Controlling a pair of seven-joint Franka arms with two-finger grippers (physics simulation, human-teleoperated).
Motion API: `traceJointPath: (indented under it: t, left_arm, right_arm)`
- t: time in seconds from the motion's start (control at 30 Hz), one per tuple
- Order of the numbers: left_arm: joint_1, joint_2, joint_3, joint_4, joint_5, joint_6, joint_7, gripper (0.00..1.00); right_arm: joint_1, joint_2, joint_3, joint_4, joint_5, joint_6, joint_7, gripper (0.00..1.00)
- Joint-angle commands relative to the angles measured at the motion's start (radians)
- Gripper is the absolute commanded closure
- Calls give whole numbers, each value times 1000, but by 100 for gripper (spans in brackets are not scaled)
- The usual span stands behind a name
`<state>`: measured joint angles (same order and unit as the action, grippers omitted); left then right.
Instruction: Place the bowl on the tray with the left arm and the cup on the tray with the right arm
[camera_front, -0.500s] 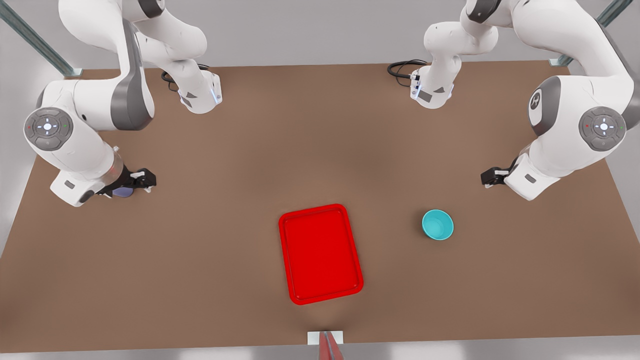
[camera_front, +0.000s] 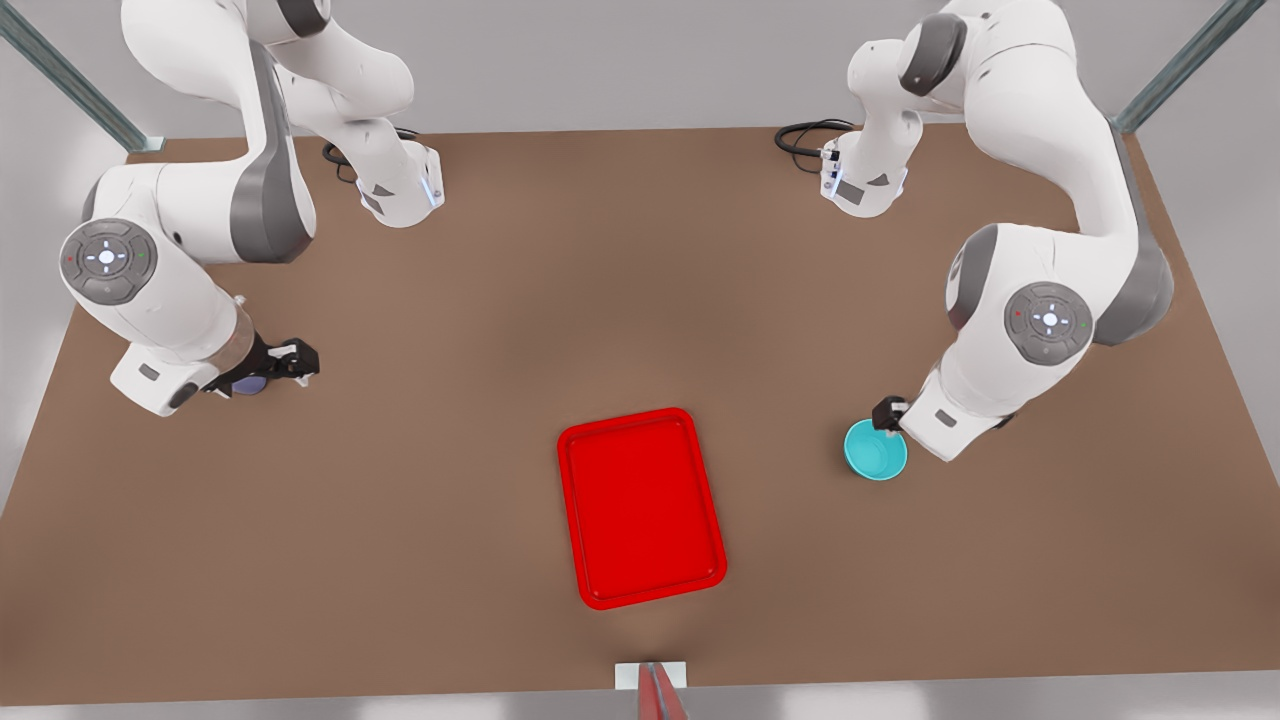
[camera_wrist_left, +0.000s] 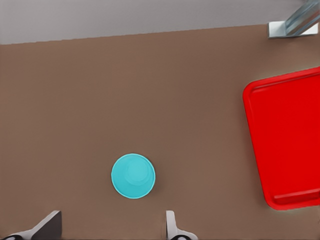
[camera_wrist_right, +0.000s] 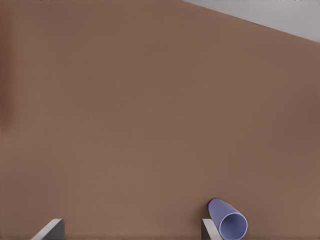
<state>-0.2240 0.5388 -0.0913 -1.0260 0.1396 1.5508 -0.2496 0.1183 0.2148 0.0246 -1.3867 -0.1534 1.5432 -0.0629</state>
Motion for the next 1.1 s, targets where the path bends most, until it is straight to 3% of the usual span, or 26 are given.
traceJointPath:
  t: [0.0,0.07,0.23,0.47,0.53,1.07]
  left_arm:
    - [-11,18,7,3,8,11,-2,0]
    - [-140,76,125,34,-3,11,-51,0]
    - [-150,110,127,11,-2,41,-51,0]
    - [-84,66,127,-335,-90,144,-48,0]
    - [-101,32,127,-450,-114,250,-56,0]
    - [-60,164,154,-450,-77,410,-51,0]
  right_arm:
    - [0,0,0,0,0,2,0,0]
    - [0,1,0,0,0,2,0,0]
    - [0,5,0,0,0,0,0,0]
    - [1,6,0,0,2,-2,0,0]
    - [1,6,0,0,3,-2,0,0]
    - [3,8,0,0,3,-2,0,0]
